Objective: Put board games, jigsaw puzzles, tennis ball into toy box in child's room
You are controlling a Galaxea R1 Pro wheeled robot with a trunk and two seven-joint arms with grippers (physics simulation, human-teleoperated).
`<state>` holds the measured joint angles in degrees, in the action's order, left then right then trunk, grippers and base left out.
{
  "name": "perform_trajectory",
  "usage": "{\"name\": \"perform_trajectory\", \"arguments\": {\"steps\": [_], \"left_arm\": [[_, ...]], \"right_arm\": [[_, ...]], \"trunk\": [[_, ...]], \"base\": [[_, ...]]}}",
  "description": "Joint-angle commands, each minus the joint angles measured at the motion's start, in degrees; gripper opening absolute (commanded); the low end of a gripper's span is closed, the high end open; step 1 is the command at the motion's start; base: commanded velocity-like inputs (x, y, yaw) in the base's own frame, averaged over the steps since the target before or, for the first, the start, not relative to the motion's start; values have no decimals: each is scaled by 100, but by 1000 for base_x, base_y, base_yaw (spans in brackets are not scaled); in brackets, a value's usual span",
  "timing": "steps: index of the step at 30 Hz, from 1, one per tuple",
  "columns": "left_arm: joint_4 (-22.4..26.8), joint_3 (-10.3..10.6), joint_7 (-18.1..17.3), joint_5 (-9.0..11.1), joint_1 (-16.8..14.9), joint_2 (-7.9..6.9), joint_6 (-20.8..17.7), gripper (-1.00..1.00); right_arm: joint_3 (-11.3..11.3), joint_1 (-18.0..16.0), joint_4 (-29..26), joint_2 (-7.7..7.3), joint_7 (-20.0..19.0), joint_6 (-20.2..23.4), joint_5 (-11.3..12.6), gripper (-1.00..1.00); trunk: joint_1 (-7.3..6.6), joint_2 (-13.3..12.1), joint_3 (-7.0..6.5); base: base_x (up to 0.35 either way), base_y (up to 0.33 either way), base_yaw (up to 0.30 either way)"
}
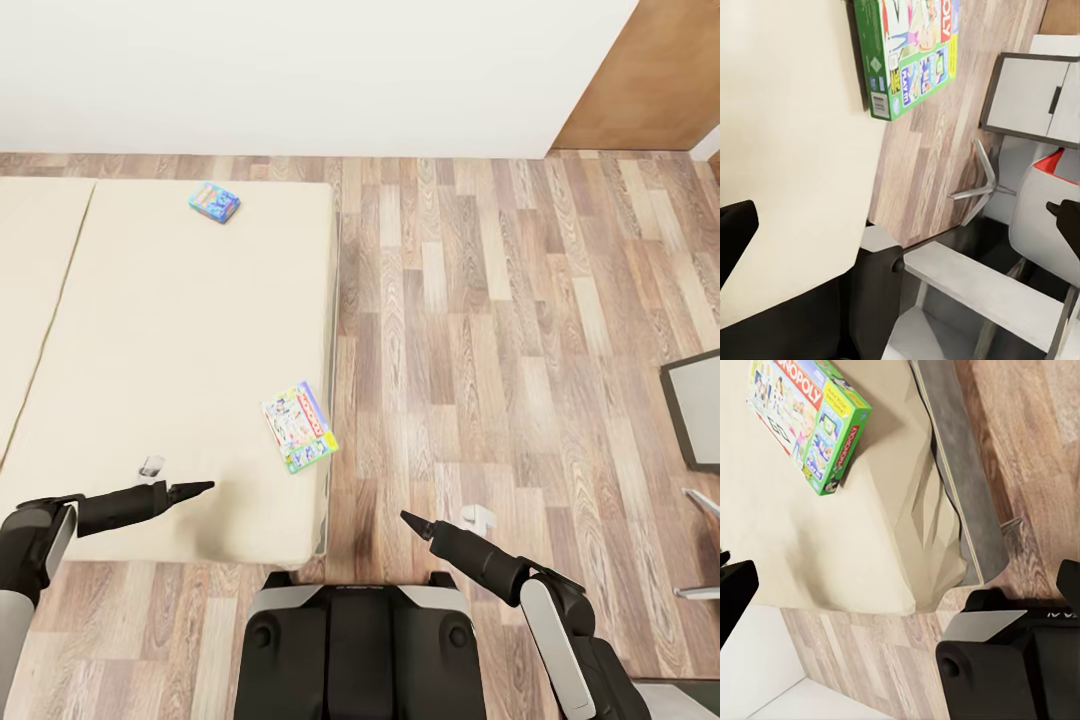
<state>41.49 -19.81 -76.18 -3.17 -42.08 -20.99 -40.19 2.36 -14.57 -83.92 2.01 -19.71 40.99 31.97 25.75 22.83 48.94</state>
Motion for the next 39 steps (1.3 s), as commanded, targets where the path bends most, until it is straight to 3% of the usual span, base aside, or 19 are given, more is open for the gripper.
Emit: {"name": "perform_trajectory", "arguments": {"steps": [1,18,39], "left_arm": [[1,-19,-39,-31,-3,-4,-63,100],[3,-17,-37,-17,-2,12,-163,100],[8,-1,-37,-8,-2,27,-165,100]], "right_arm": [[18,-2,-3,5,-23,41,3,100],[-4,-2,340,10,-25,-189,10,100],[1,-2,352,3,-33,-205,18,100]], "trunk": [[4,8,-4],[4,8,-163],[4,8,-360]], "base": [[0,0,0],[0,0,0],[0,0,0]]}}
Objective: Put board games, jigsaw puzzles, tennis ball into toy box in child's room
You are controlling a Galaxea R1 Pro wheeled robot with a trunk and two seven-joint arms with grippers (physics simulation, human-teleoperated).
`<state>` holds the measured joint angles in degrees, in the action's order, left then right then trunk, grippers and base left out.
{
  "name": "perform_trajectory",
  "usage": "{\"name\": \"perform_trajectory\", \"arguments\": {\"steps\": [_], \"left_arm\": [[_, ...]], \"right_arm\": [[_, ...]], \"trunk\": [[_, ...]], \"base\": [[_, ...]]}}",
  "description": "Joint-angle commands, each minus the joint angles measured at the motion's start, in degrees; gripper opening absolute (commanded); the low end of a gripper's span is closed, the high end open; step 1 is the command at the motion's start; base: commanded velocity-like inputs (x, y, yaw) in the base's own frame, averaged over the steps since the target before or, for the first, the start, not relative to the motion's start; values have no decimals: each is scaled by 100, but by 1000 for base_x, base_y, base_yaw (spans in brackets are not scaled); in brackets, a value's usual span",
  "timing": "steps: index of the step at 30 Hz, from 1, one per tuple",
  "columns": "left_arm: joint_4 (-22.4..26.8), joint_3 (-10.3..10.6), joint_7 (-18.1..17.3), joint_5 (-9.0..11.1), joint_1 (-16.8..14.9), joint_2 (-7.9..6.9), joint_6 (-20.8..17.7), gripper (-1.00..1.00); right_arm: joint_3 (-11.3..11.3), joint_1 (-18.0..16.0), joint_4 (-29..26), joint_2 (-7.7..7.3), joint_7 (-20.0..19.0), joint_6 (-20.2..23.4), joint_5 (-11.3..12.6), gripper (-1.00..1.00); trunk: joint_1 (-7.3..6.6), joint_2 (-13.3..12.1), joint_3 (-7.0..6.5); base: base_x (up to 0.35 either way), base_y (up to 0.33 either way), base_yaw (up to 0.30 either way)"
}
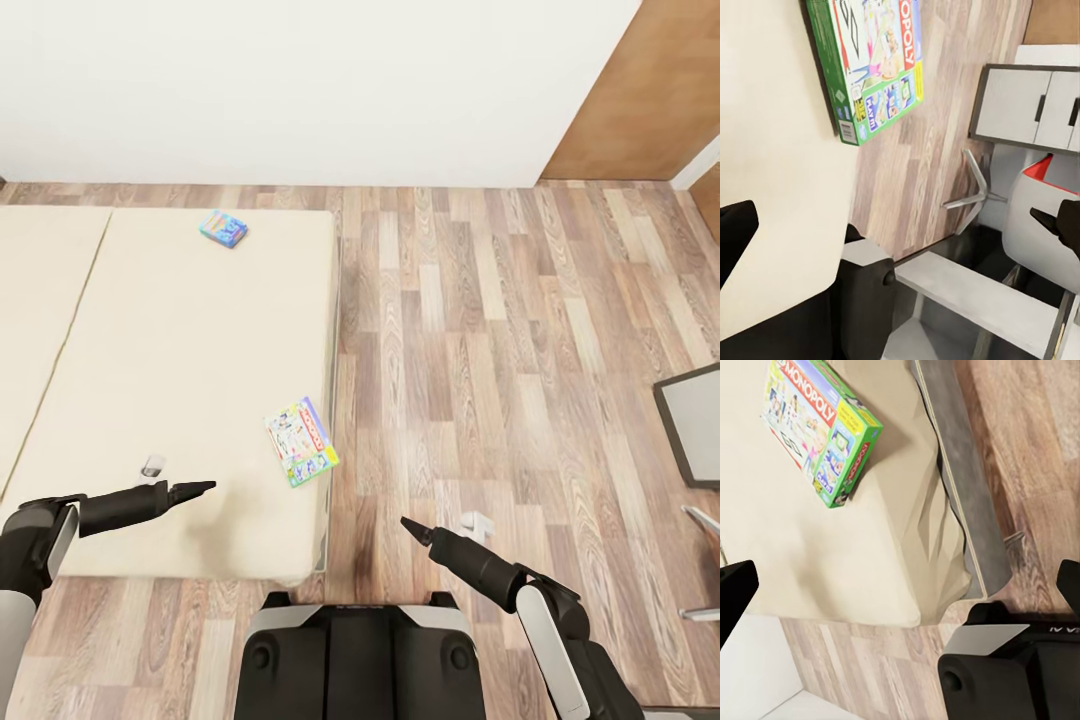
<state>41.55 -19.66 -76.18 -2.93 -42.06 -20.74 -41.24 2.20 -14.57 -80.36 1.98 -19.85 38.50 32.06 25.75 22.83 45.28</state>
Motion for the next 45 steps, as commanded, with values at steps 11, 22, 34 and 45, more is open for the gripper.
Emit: {"name": "perform_trajectory", "arguments": {"steps": [11,22,34,45], "left_arm": [[5,-17,-37,-32,-4,8,-60,100],[6,-13,-34,-32,-4,9,-57,100],[7,-19,-28,-33,-4,17,-51,100],[7,-19,-28,-32,-4,17,-51,100]], "right_arm": [[12,-2,5,11,-11,43,4,100],[9,-2,3,13,-11,38,2,100],[9,-2,7,18,-11,35,-1,100],[17,-2,12,13,-11,36,2,100]], "trunk": [[4,8,-97],[4,8,-201],[4,8,-313],[4,8,-406]], "base": [[0,0,0],[0,0,32],[0,0,68],[0,0,-37]]}}
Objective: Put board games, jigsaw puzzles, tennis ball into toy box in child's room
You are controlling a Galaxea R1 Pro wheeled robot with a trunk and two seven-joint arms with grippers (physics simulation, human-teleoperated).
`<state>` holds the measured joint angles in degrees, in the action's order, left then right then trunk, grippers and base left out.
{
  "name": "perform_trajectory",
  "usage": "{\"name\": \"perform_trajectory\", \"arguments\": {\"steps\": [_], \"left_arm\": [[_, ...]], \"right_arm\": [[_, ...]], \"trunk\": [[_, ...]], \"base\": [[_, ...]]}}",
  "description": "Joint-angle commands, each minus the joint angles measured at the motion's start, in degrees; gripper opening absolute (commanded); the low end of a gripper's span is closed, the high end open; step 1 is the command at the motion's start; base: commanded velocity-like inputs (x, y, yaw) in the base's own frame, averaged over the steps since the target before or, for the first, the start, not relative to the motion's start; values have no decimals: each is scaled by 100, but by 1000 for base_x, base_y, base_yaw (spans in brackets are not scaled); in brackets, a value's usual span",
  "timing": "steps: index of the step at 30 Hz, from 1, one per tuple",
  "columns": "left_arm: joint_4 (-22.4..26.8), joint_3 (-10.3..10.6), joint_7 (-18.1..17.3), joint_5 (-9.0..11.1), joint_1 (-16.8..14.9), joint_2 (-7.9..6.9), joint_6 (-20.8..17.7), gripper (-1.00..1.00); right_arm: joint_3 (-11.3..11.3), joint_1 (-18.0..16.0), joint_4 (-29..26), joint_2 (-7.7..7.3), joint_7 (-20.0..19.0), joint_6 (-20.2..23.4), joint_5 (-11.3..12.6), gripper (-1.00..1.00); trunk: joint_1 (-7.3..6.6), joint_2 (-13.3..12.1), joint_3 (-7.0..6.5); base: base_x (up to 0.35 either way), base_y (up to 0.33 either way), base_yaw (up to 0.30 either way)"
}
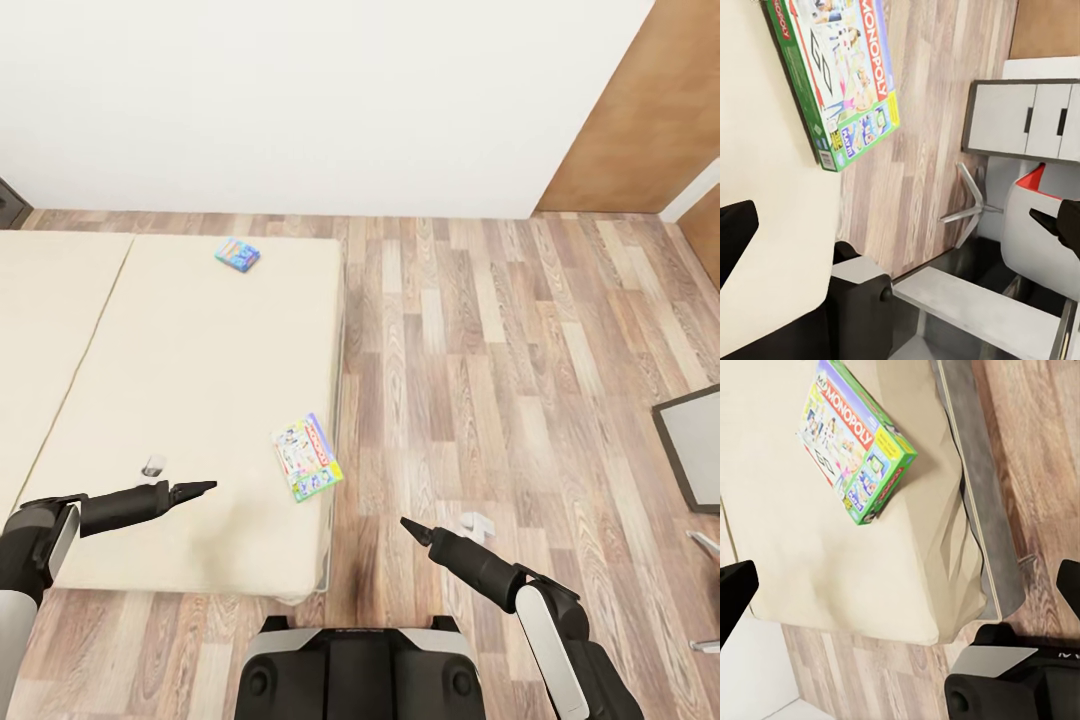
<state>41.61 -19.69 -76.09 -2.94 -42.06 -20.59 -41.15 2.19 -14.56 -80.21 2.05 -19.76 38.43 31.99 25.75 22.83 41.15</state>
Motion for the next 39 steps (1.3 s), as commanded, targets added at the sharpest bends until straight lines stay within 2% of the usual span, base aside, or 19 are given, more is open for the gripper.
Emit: {"name": "perform_trajectory", "arguments": {"steps": [1,11,39], "left_arm": [[1,-17,-37,-31,-4,2,-60,100],[0,-10,-37,-31,-4,9,-60,100],[2,-6,-37,-31,-4,11,-69,100]], "right_arm": [[18,-3,-4,6,-19,43,9,100],[14,-3,-8,6,-19,42,9,100],[20,-3,-14,6,-19,42,18,100]], "trunk": [[3,9,4],[3,9,-24],[3,9,-282]], "base": [[0,0,-23],[0,0,-5],[0,0,0]]}}
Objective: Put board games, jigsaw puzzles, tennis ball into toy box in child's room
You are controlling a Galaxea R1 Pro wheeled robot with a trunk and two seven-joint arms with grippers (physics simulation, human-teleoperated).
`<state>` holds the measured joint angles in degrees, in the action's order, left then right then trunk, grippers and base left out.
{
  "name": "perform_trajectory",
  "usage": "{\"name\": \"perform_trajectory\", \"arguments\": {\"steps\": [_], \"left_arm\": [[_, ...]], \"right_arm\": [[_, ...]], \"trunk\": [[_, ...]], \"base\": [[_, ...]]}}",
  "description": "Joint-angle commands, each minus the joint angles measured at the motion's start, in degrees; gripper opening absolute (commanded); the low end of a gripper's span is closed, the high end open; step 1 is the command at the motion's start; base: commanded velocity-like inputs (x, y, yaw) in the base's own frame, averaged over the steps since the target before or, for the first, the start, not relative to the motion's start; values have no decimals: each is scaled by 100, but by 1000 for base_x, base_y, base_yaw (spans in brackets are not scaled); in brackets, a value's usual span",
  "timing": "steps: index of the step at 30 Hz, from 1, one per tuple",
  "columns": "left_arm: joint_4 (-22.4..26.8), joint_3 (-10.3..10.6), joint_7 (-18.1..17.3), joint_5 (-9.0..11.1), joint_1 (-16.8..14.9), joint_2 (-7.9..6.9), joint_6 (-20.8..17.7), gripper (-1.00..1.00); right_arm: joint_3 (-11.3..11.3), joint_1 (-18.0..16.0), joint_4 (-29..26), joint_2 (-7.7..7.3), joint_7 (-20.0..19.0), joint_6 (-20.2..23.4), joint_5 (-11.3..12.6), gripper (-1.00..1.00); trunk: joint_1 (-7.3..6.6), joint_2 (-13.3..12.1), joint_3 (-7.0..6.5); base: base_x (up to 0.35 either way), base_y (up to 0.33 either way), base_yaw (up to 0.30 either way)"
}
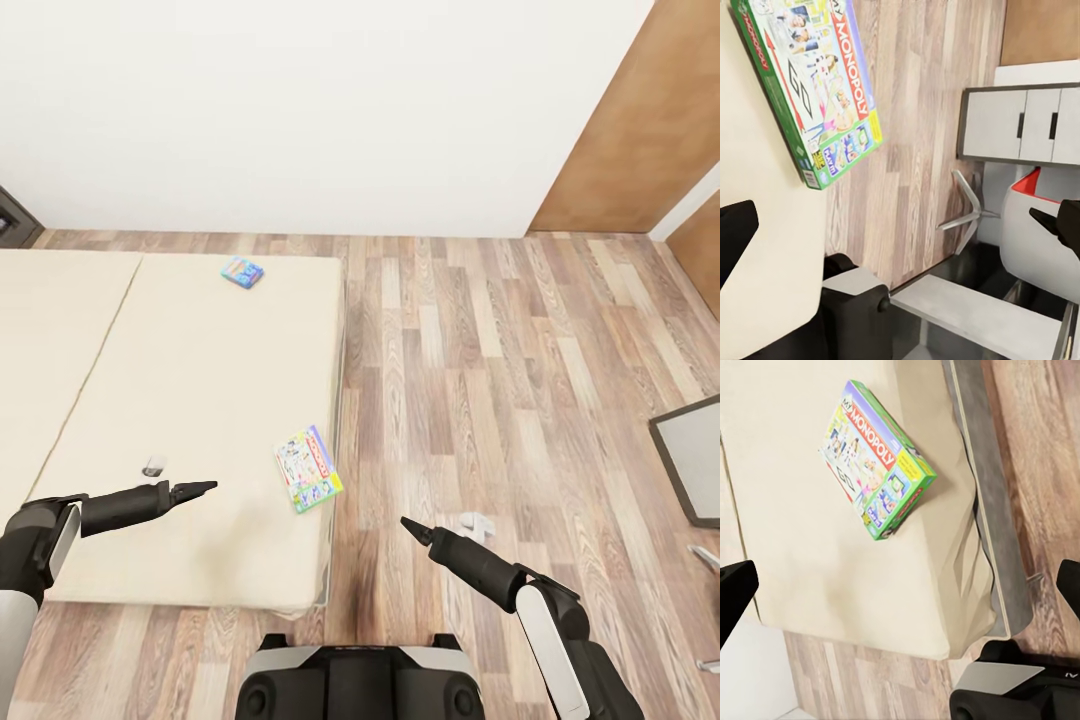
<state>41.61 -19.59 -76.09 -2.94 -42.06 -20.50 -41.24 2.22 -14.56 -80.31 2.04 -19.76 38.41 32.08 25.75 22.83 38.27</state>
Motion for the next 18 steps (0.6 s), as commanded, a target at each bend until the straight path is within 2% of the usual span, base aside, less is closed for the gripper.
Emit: {"name": "perform_trajectory", "arguments": {"steps": [1,18], "left_arm": [[0,-14,-37,-31,-4,2,-60,100],[2,-10,-37,-25,-4,2,-60,100]], "right_arm": [[18,-3,-3,6,-19,43,9,100],[16,-3,-2,6,-19,43,1,100]], "trunk": [[3,9,-3],[3,9,-163]], "base": [[0,0,0],[0,0,0]]}}
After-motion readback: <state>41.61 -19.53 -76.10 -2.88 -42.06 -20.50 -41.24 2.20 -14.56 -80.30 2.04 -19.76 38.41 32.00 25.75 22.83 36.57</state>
